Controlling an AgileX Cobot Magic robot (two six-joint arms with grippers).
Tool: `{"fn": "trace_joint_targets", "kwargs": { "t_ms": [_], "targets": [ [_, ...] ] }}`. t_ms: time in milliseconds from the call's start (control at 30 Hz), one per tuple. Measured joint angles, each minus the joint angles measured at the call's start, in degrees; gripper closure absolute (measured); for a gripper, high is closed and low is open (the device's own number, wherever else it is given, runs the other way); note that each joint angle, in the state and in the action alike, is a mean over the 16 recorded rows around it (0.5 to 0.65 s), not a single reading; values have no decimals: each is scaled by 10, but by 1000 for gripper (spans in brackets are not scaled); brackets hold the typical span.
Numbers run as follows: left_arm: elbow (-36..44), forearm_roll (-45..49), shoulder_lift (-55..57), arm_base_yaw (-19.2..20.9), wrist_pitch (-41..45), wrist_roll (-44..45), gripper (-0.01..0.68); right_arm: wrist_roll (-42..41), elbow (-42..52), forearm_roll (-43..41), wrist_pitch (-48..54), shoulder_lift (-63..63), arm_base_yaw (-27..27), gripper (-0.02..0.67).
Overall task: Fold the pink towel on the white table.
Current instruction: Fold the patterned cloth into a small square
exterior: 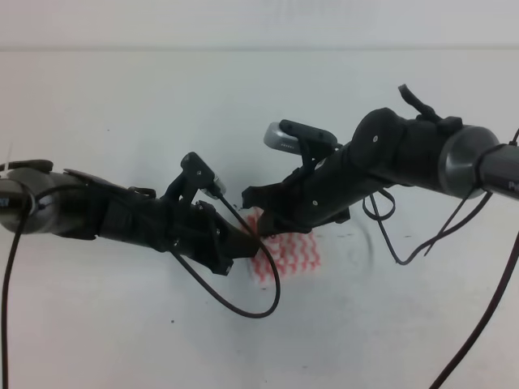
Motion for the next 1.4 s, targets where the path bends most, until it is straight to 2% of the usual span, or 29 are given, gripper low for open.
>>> {"fn": "trace_joint_targets", "kwargs": {
  "t_ms": [500,800,1400],
  "targets": [
    [0,33,-22,0,-20,-22,678,0,0,-1,-3,7,1,665],
    [0,66,-49,0,-73,-53,677,0,0,-1,1,8,1,656],
    [0,76,-71,1,-140,-74,677,0,-15,0,53,8,1,497]
  ]
}}
